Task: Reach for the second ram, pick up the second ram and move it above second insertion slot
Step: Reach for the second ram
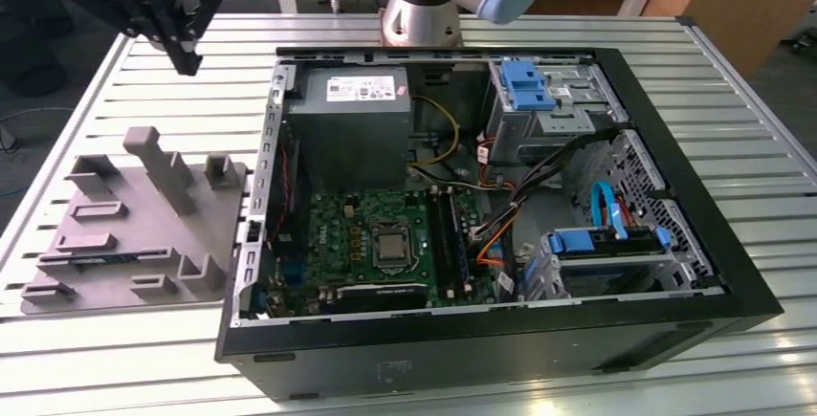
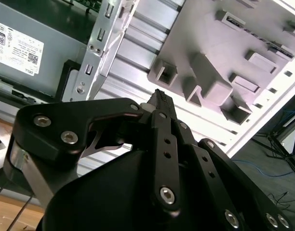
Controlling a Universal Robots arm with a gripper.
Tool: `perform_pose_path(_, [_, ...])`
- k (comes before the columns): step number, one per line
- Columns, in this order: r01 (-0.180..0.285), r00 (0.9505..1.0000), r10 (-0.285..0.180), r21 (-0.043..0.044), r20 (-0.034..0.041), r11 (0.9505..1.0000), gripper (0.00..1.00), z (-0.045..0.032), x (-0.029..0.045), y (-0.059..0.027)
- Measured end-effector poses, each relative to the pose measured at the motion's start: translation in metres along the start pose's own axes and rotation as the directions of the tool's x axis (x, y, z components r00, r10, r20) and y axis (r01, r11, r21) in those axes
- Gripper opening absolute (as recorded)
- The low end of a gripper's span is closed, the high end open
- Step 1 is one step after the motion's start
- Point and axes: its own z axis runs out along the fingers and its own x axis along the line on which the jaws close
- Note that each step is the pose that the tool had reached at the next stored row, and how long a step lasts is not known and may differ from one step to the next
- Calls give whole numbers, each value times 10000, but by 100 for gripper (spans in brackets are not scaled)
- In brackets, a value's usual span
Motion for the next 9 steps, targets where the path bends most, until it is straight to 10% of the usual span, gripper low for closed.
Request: perform_pose_path(9, [0,10000,0,0,0,10000,11,-3,216,-16])
